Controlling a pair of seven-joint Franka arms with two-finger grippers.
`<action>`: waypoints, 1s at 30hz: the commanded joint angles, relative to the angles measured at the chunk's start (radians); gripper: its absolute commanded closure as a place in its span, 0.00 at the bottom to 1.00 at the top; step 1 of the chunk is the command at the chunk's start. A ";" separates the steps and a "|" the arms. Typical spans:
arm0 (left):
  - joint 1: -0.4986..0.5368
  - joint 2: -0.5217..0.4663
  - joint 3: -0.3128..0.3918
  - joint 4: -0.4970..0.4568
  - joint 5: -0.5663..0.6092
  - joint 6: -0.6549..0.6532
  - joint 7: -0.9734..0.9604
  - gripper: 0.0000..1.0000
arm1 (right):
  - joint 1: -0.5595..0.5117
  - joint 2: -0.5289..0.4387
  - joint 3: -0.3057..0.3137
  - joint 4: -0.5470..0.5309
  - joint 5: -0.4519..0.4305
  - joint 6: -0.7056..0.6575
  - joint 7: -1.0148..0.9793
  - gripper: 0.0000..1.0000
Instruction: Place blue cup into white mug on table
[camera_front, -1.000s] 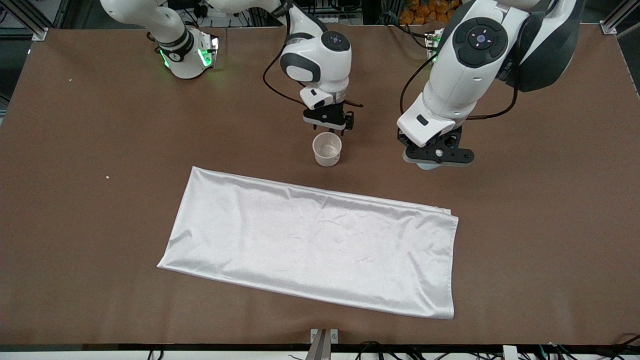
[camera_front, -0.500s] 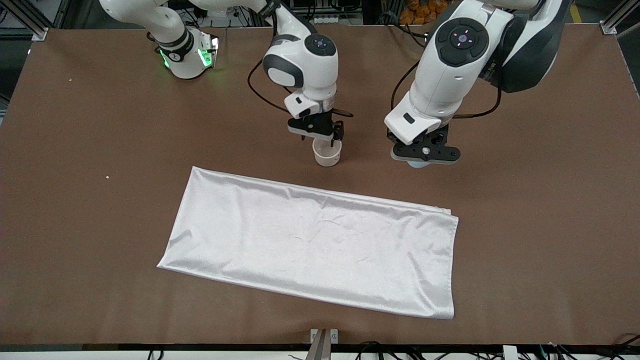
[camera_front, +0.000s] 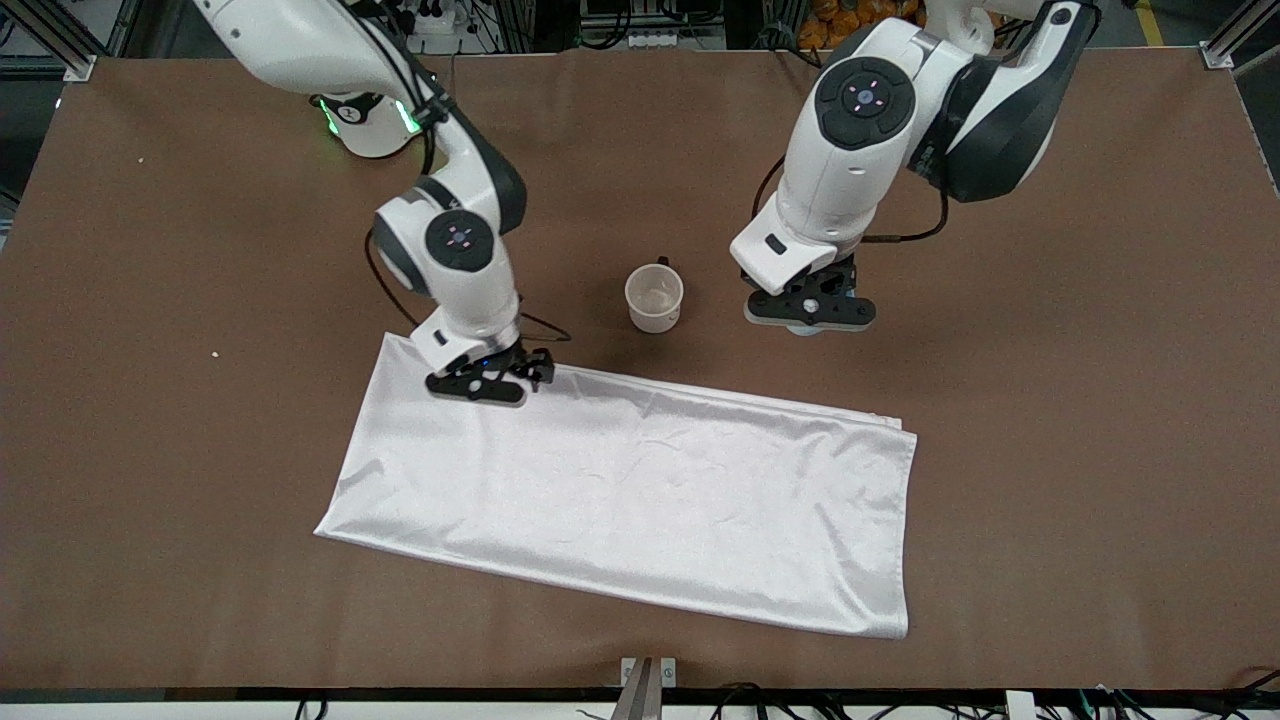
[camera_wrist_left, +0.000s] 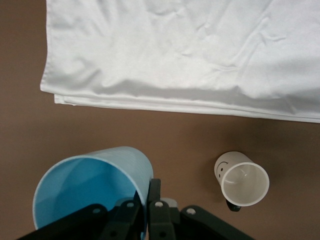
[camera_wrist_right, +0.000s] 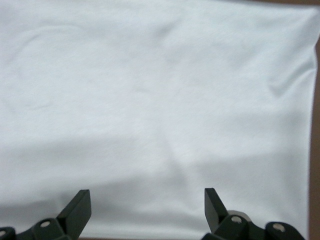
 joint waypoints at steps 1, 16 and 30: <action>-0.065 0.044 0.003 0.003 -0.002 0.034 -0.083 1.00 | -0.144 0.011 0.021 -0.001 0.019 0.003 -0.217 0.00; -0.254 0.227 0.011 0.063 0.004 0.109 -0.204 1.00 | -0.267 -0.075 0.025 -0.143 0.036 0.060 -0.438 0.00; -0.332 0.334 0.015 0.128 0.040 0.145 -0.313 1.00 | -0.325 -0.335 0.024 -0.351 0.117 0.045 -0.605 0.00</action>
